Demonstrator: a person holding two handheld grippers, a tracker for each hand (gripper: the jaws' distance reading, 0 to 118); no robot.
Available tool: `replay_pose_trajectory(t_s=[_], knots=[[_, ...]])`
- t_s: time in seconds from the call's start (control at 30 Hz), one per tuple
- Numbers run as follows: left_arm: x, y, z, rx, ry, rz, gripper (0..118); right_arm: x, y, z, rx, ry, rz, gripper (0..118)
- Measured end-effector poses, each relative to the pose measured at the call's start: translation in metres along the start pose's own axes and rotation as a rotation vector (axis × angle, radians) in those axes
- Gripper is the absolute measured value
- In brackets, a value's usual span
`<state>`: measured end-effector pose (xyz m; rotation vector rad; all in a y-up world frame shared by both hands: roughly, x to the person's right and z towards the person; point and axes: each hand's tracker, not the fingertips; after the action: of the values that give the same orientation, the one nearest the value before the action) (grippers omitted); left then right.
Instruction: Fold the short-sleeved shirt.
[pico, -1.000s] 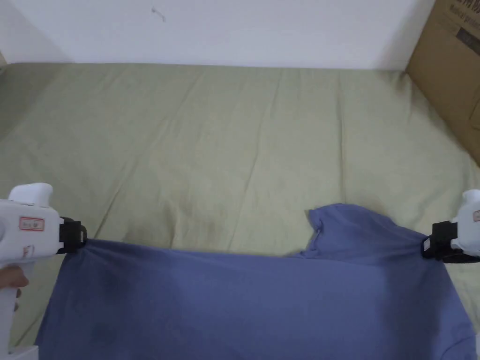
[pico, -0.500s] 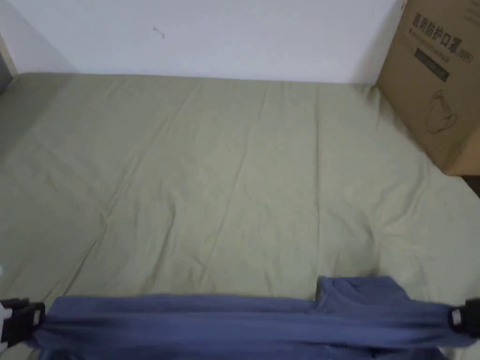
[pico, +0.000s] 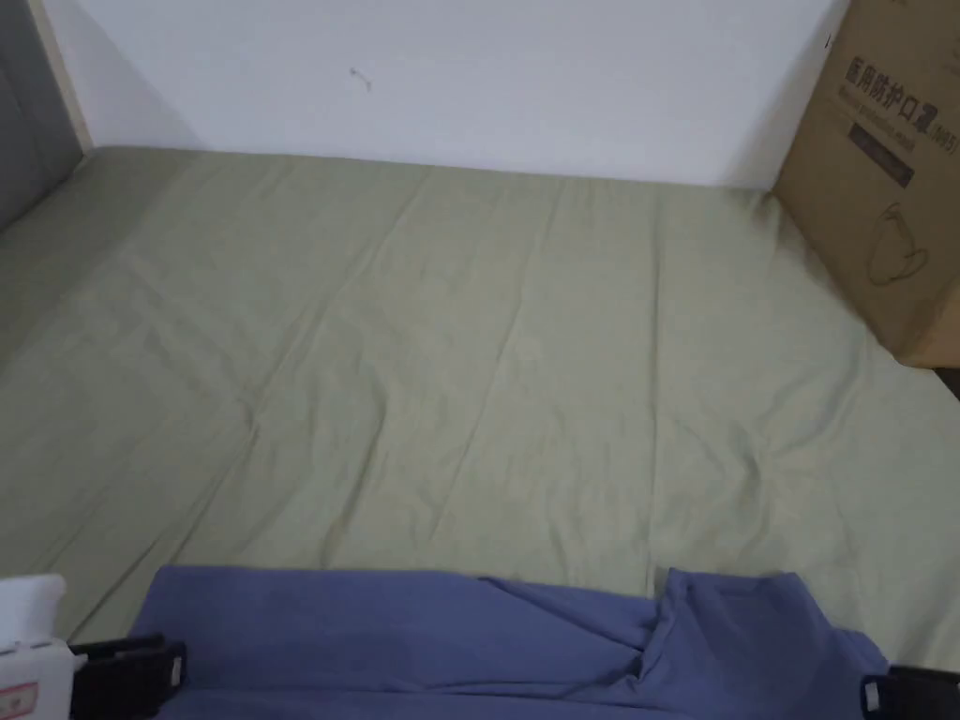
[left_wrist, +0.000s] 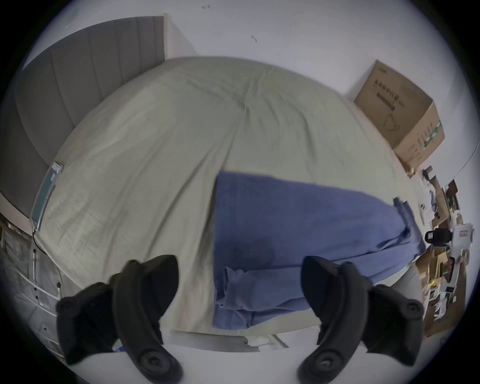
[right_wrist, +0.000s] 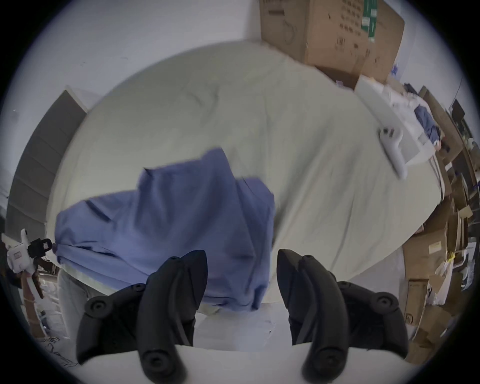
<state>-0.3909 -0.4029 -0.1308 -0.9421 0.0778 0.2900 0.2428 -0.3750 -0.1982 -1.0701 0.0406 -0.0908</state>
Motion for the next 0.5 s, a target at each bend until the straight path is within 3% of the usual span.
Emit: replay_pose_trajectory(t_s=[0.07,0.1,0.13,0.23,0.3,0.33,0.5], knots=[[-0.009,0.002,0.018,0.046,-0.009,0.061,99,-0.023,0.003,0.019,0.096,0.024,0.020,56],[-0.013,0.002,0.024,0.053,-0.029,0.083,97,-0.033,0.004,0.024,0.136,0.052,0.024,42],[-0.019,0.000,0.030,0.053,-0.067,0.112,88,-0.046,0.005,0.028,0.163,0.082,0.033,15],[-0.029,-0.009,0.033,0.063,-0.080,0.120,69,-0.088,0.006,0.026,0.184,0.158,0.052,3],[-0.035,-0.018,0.028,0.056,-0.028,0.146,13,-0.113,0.005,0.019,0.178,0.224,0.081,2],[-0.039,-0.022,0.028,0.055,-0.024,0.156,3,-0.127,0.004,0.013,0.172,0.247,0.086,0],[-0.063,-0.037,0.020,0.066,-0.218,0.355,4,-0.181,-0.003,-0.010,0.096,0.316,0.154,0]])
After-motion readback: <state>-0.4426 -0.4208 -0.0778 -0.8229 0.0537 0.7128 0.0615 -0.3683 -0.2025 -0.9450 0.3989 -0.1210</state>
